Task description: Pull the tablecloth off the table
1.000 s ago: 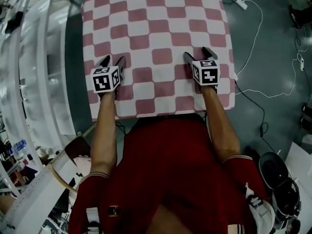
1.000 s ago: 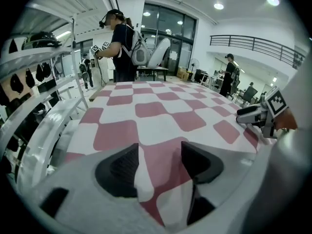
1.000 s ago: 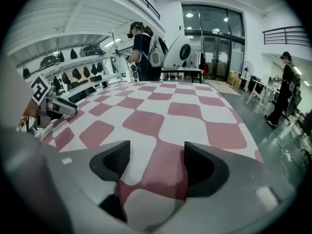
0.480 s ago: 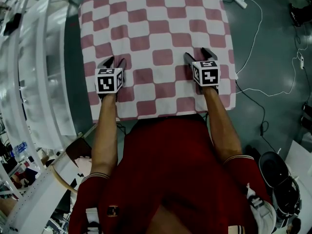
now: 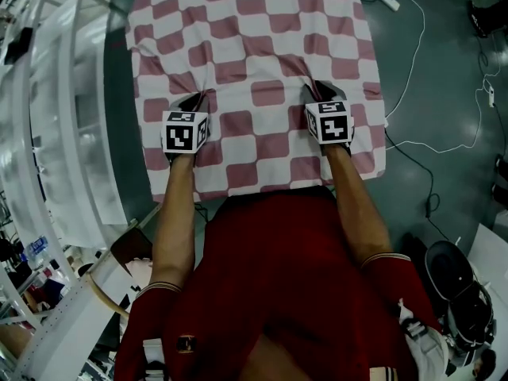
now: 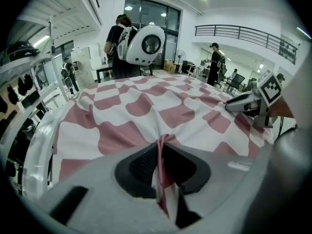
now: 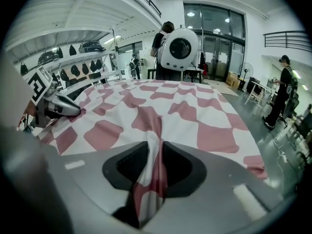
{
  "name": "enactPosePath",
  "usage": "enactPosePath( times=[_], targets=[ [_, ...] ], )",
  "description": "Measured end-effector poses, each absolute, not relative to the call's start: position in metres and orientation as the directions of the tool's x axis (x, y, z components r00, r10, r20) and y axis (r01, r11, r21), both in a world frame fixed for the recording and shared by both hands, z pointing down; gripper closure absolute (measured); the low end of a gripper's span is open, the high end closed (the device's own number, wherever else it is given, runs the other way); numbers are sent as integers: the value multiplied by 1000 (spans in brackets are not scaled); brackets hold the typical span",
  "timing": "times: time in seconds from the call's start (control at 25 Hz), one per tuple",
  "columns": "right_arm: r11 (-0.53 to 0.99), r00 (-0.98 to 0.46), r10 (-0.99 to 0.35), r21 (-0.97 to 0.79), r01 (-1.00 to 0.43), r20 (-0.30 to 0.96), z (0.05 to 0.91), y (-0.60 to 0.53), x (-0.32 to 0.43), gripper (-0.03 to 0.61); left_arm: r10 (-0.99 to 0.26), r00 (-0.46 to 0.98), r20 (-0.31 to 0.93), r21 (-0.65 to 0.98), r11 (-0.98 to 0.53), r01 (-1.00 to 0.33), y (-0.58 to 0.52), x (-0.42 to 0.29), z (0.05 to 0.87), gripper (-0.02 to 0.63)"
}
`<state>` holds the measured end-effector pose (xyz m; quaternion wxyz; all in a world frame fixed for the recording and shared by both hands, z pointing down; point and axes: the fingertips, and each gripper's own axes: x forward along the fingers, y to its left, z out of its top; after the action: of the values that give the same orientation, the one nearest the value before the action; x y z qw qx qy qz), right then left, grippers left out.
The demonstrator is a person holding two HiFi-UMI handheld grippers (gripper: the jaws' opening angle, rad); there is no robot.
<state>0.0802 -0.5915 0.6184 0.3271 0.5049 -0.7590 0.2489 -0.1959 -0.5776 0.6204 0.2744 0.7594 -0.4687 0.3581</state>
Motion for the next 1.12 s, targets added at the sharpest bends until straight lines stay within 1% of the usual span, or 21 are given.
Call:
enactPosePath(
  times=[0.16,0.28,0.52,0.8,0.92,1.12],
  targets=[
    [373,-247,-606,-4,-928,756,617,-588,77,538,-501,335,798,104,-433,-895,-577,-187,620,592],
    [371,-246,-605,-6,-929,757,616,-585,75,565,-503,343,794,106,-441,-891,-576,-185,620,595],
    [364,-292,-614,-65,-929,733,610,-568,70,568,-498,385,777,139,-461,-877,-563,-186,614,598],
    [350,-331,-661,-113,-930,674,592,-528,63,568,-530,479,700,208,-491,-846,-528,-181,589,600],
    [346,-332,-680,-113,-931,653,584,-460,73,568,-529,528,664,245,-514,-822,-463,-163,582,600],
    [407,-388,-714,-106,-907,583,579,-240,123,568,-575,558,598,251,-527,-812,-239,-98,584,600]
  ],
)
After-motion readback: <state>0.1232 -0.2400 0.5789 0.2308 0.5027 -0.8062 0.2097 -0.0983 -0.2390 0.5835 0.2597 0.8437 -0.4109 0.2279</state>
